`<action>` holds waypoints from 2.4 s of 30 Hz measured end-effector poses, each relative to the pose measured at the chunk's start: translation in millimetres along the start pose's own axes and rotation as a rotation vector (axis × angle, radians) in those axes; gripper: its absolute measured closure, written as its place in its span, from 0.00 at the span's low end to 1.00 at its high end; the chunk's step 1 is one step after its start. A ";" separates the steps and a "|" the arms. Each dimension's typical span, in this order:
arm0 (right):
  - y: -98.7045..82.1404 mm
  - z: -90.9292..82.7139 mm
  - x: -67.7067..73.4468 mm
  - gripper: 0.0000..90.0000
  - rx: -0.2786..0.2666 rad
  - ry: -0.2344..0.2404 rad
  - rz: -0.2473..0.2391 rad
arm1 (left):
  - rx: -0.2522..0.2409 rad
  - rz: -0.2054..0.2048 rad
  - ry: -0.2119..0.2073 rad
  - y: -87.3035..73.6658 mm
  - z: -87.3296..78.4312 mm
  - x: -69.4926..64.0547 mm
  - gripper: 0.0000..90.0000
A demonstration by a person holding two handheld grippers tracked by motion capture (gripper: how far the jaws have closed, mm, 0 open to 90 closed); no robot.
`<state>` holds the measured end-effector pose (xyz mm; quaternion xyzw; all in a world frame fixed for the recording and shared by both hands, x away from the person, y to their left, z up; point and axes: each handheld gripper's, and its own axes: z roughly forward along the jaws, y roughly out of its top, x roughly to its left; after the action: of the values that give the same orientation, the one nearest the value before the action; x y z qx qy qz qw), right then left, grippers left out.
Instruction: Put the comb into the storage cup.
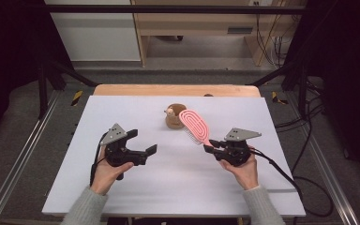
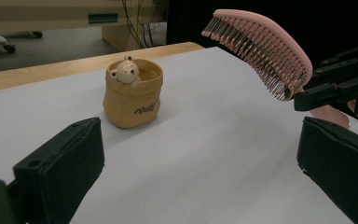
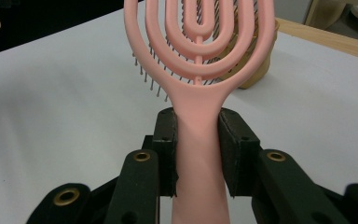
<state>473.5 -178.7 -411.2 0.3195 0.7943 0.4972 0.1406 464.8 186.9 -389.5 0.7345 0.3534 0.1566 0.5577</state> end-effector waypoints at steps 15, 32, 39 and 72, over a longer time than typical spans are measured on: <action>0.8 -1.8 2.3 0.78 -0.024 -0.001 -0.013 | -0.005 -0.022 -0.019 10.5 14.1 -9.9 0.00; 0.5 -1.4 3.5 0.78 -0.032 -0.002 -0.020 | 0.001 -0.026 -0.029 18.7 27.7 -18.7 0.00; -0.1 -0.5 3.8 0.78 -0.033 -0.002 -0.019 | 0.003 -0.027 -0.036 21.9 32.8 -21.5 0.00; -0.4 -0.7 4.5 0.78 -0.044 -0.005 -0.025 | 0.013 -0.028 -0.066 41.0 61.8 -46.1 0.00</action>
<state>469.6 -176.4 -410.8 0.3078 0.7866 0.5121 0.1557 485.2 105.9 -364.1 0.7379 0.3459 0.1223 0.5664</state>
